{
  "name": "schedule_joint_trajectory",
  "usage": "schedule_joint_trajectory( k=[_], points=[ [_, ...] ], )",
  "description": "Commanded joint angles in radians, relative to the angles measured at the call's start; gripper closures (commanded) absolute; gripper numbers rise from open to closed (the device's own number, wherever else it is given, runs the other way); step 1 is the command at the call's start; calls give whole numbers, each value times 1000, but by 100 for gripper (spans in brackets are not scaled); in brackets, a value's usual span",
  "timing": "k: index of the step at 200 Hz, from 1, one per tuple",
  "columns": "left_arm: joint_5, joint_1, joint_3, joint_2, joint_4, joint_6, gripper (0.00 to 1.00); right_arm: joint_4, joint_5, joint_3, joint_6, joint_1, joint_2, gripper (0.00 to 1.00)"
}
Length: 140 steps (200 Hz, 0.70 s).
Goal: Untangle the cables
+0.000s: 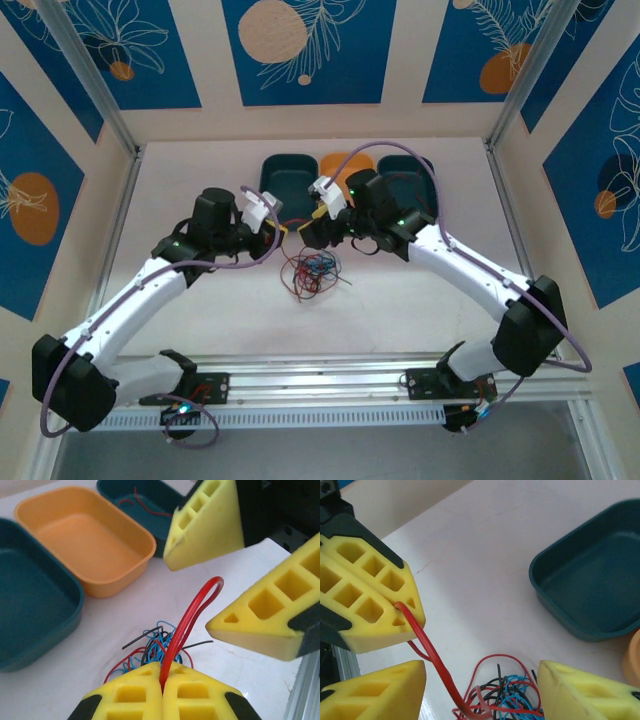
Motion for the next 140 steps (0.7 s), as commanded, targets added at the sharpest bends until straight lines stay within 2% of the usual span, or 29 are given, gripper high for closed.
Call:
schedule_joint_trajectory(
  k=[1, 31, 69, 76, 101, 109, 140],
  points=[
    [104, -1, 63, -19, -40, 87, 100, -28, -14, -9, -83, 2, -77, 38],
    [160, -1, 102, 7, -62, 130, 100, -61, -80, 13, -109, 9, -95, 39],
    [176, -1, 124, 43, -58, 134, 100, -62, -111, 27, -104, 23, -73, 52],
    [177, -1, 127, 48, -59, 133, 100, -57, -113, 25, -99, 23, -71, 59],
    [144, -1, 126, 53, -56, 123, 100, -31, -125, 18, -76, 18, -81, 93],
    [125, -1, 123, 50, -57, 118, 91, -23, -125, 17, -65, 14, -90, 100],
    [61, -1, 78, 17, -19, 80, 34, 0, -84, 21, -6, -18, -126, 100]
  ],
)
